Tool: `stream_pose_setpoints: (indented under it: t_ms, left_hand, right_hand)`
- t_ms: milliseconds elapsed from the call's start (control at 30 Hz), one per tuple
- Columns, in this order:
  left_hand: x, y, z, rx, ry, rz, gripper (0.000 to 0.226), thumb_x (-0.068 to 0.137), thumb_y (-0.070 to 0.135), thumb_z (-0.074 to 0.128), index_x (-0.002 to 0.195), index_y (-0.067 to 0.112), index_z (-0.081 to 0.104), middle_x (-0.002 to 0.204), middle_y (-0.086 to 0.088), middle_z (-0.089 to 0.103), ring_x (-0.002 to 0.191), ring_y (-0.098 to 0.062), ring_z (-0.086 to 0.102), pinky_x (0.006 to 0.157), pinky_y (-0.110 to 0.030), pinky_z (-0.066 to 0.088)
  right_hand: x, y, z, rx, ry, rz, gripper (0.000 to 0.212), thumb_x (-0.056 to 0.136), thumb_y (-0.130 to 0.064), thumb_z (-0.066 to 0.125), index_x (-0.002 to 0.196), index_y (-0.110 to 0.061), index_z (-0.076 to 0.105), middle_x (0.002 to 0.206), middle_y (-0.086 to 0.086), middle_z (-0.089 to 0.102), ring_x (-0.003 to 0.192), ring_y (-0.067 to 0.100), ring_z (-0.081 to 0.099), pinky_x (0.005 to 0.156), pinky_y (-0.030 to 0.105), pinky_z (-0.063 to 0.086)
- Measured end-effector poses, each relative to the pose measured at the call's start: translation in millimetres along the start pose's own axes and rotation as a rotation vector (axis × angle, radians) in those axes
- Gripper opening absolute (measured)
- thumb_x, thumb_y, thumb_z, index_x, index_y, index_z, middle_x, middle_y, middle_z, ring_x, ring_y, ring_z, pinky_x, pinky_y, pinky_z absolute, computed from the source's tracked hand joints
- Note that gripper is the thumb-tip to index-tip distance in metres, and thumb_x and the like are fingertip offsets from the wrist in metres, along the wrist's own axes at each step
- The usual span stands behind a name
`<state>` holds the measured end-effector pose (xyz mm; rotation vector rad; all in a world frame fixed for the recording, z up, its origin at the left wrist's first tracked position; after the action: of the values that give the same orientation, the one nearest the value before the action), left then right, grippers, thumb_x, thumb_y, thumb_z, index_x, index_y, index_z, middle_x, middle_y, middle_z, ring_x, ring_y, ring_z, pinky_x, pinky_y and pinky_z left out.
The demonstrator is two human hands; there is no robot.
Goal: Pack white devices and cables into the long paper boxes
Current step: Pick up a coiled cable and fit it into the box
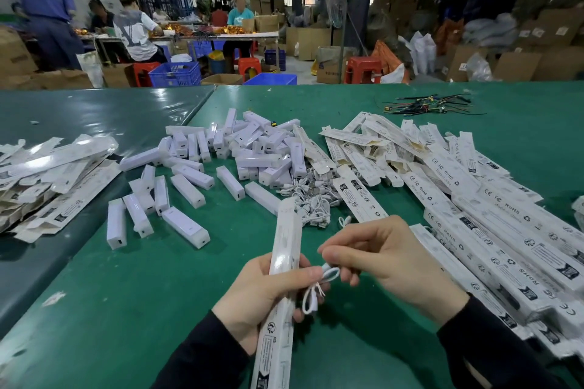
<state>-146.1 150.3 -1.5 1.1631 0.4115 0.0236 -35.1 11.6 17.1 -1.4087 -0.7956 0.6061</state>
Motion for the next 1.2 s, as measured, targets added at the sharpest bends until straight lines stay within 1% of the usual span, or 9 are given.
stream_pose_setpoints:
  t_ms: [133, 200, 300, 500, 700, 767, 967, 1133, 1200]
  left_hand:
    - [1.8, -0.1, -0.8, -0.13, 0.067, -0.018, 0.034, 0.055, 0.004, 0.076, 0.079, 0.002, 0.053, 0.057, -0.013, 0.06, 0.04, -0.017, 0.054, 0.033, -0.019, 0.041]
    - [3.6, 0.2, -2.6, -0.214, 0.101, -0.029, 0.027, 0.058, 0.004, 0.074, 0.075, 0.004, 0.053, 0.056, -0.011, 0.059, 0.038, -0.015, 0.053, 0.035, -0.02, 0.042]
    - [5.1, -0.1, -4.0, -0.294, 0.141, -0.05, 0.026, 0.061, 0.005, 0.072, 0.078, 0.005, 0.053, 0.06, -0.012, 0.063, 0.041, -0.015, 0.058, 0.037, -0.021, 0.045]
    - [7.5, -2.0, -6.9, -0.299, 0.185, -0.059, 0.029, 0.054, 0.016, 0.077, 0.075, 0.001, 0.063, 0.062, -0.01, 0.064, 0.043, -0.014, 0.056, 0.043, -0.018, 0.049]
    - [7.2, -4.9, -4.7, -0.315, 0.228, -0.054, 0.023, 0.059, 0.012, 0.075, 0.074, 0.004, 0.059, 0.062, -0.013, 0.063, 0.04, -0.014, 0.054, 0.038, -0.021, 0.046]
    - [7.6, -6.1, -3.4, -0.319, 0.238, -0.054, 0.022, 0.058, 0.013, 0.075, 0.07, 0.006, 0.058, 0.062, -0.012, 0.063, 0.041, -0.015, 0.055, 0.039, -0.021, 0.046]
    - [7.5, -3.1, -6.0, -0.362, 0.197, -0.053, 0.018, 0.054, 0.017, 0.077, 0.063, 0.008, 0.065, 0.061, -0.006, 0.061, 0.044, -0.011, 0.056, 0.044, -0.019, 0.048]
    - [7.3, -3.2, -5.4, -0.39, 0.167, -0.059, 0.013, 0.055, 0.016, 0.078, 0.058, 0.009, 0.068, 0.059, -0.004, 0.06, 0.041, -0.009, 0.054, 0.041, -0.015, 0.048]
    - [7.5, -3.8, -4.9, -0.382, 0.155, -0.053, 0.015, 0.054, 0.017, 0.079, 0.06, 0.008, 0.068, 0.06, -0.005, 0.062, 0.043, -0.009, 0.055, 0.043, -0.016, 0.05]
  right_hand:
    - [-3.3, 0.3, 7.1, -0.179, 0.04, -0.124, 0.015, 0.076, -0.021, 0.081, 0.087, -0.012, 0.079, 0.082, 0.002, 0.07, 0.067, 0.009, 0.063, 0.055, 0.025, 0.049]
    - [-5.9, 0.8, 12.1, -0.399, 0.009, -0.197, 0.039, 0.066, -0.034, 0.088, 0.102, -0.024, 0.077, 0.099, -0.01, 0.066, 0.087, 0.008, 0.063, 0.066, 0.026, 0.05]
    - [-7.8, 7.2, 22.1, -0.691, 0.007, -0.316, 0.071, 0.059, -0.045, 0.089, 0.124, -0.025, 0.066, 0.108, -0.018, 0.056, 0.097, 0.007, 0.057, 0.074, 0.011, 0.042]
    - [-9.4, 12.8, 27.5, -0.752, 0.094, -0.408, 0.062, 0.076, -0.039, 0.081, 0.13, -0.014, 0.062, 0.11, -0.009, 0.055, 0.093, 0.003, 0.055, 0.084, 0.012, 0.043]
    - [-13.1, 13.8, 36.1, -0.725, 0.147, -0.397, 0.072, 0.069, -0.06, 0.073, 0.126, -0.018, 0.063, 0.114, -0.013, 0.052, 0.099, 0.0, 0.055, 0.082, 0.013, 0.048]
    - [-12.9, 17.6, 39.1, -0.682, 0.183, -0.367, 0.068, 0.069, -0.054, 0.076, 0.125, -0.016, 0.064, 0.114, -0.011, 0.052, 0.099, 0.004, 0.058, 0.082, 0.016, 0.051]
    - [-7.8, 13.0, 32.4, -0.359, 0.157, -0.243, 0.051, 0.071, -0.002, 0.084, 0.117, -0.017, 0.069, 0.105, -0.009, 0.062, 0.081, 0.011, 0.068, 0.073, 0.023, 0.057]
    - [-4.9, 8.6, 27.0, -0.12, 0.172, -0.12, 0.04, 0.068, 0.005, 0.083, 0.099, -0.018, 0.076, 0.095, -0.004, 0.071, 0.074, 0.013, 0.068, 0.071, 0.032, 0.057]
    - [-3.8, 9.5, 26.2, -0.074, 0.189, -0.109, 0.033, 0.068, 0.007, 0.082, 0.091, -0.017, 0.078, 0.09, -0.003, 0.072, 0.073, 0.013, 0.069, 0.072, 0.029, 0.056]
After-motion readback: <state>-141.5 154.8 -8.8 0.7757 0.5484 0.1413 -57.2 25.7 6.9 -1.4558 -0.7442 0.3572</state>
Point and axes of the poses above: each hand's wrist, its own x-axis towards the middle knuckle, its own z-axis out of the palm, y = z × x, the point moved 1 cm from there along x, towards the middle knuckle
